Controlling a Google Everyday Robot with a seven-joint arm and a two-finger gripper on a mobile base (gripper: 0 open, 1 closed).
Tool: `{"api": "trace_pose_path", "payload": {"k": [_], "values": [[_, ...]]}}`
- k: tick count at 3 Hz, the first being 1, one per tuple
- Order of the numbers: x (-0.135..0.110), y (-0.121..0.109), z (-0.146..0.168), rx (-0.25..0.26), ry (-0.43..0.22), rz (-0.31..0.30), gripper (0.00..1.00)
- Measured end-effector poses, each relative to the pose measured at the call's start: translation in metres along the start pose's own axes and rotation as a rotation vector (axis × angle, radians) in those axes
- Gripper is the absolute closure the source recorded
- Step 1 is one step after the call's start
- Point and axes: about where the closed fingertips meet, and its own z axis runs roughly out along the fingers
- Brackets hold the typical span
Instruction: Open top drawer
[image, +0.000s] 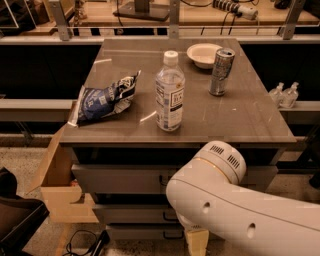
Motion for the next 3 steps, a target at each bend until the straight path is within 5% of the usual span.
{"api": "trace_pose_path", "payload": {"k": [3], "values": [[-0.019,-0.013,0.015,-0.033,-0.023,-0.063,0.00]]}}
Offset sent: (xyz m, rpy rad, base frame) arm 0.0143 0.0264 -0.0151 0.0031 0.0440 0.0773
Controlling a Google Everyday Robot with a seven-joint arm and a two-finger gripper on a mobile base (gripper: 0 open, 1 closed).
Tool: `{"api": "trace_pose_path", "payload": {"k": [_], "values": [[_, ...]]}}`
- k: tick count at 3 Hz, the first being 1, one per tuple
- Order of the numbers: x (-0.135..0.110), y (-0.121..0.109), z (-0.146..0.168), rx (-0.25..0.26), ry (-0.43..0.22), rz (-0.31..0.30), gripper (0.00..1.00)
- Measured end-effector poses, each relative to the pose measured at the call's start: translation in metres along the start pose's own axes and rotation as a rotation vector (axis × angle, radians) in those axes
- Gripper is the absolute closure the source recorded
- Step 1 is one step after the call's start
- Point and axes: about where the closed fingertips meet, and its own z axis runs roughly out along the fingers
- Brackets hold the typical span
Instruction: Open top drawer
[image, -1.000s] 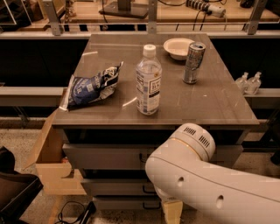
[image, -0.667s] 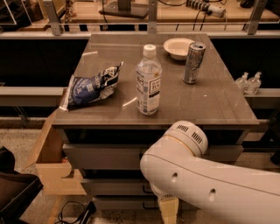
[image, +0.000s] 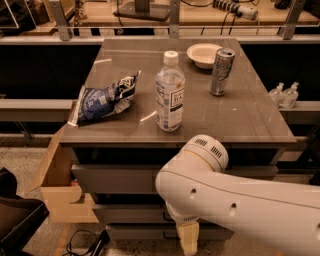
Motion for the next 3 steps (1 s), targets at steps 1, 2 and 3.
{"api": "trace_pose_path", "payload": {"k": [1,2,3], "values": [[0.000,-0.006,0.007,-0.022,-0.025,-0.014,0.00],[0.005,-0.014,0.015,-0.055,-0.074,-0.015,0.00],[0.013,-0.025,0.024,-0.089,-0.112,-0.016,0.00]]}}
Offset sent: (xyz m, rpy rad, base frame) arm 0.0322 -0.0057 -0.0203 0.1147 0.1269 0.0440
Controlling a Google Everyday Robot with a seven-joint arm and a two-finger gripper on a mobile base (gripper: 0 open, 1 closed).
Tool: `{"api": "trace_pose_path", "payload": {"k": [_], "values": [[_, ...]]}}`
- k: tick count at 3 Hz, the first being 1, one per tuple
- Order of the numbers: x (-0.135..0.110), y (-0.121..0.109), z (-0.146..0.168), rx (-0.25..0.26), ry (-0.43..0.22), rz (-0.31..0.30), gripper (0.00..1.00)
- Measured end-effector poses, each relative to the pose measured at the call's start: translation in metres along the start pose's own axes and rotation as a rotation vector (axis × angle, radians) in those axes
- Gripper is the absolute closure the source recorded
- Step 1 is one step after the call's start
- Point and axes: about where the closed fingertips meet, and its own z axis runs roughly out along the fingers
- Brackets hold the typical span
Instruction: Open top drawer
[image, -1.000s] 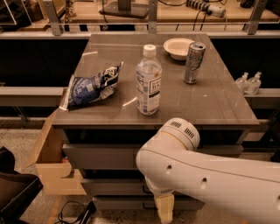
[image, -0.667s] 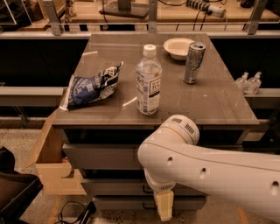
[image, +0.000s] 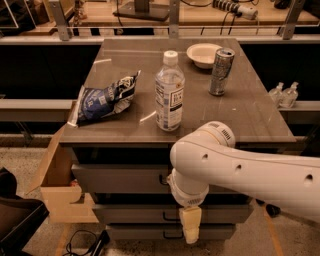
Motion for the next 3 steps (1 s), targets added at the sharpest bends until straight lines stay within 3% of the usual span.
{"api": "trace_pose_path", "payload": {"k": [2,3], "values": [[0.000,-0.007,0.011,-0.022,-0.019,0.028,0.27],[0.000,-0.007,0.010,-0.022,-0.019,0.028,0.50]]}}
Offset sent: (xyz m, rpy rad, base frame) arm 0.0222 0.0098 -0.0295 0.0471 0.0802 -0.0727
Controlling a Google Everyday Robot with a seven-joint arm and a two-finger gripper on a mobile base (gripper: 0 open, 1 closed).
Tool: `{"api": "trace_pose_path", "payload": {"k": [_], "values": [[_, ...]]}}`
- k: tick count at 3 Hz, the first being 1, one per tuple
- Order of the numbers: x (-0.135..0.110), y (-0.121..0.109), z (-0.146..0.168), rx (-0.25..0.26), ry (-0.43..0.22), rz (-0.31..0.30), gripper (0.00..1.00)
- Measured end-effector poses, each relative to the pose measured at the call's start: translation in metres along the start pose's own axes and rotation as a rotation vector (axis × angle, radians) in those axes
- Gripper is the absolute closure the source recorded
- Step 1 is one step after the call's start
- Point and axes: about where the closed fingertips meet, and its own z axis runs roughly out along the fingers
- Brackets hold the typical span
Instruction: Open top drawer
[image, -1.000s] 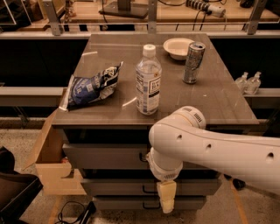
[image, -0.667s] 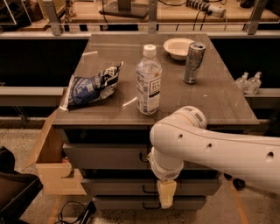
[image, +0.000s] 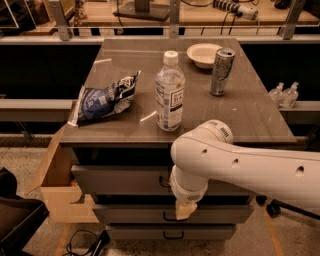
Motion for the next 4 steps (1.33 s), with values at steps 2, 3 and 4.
{"api": "trace_pose_path", "payload": {"k": [2,3,4], "values": [[0.0009,0.0012,-0.0020,0.004,0.005,-0.001,1.00],[0.0009,0.0012,-0.0021,0.004,0.005,-0.001,1.00],[0.0025,0.0055,-0.0043,0.008,0.009,0.007,1.00]]}}
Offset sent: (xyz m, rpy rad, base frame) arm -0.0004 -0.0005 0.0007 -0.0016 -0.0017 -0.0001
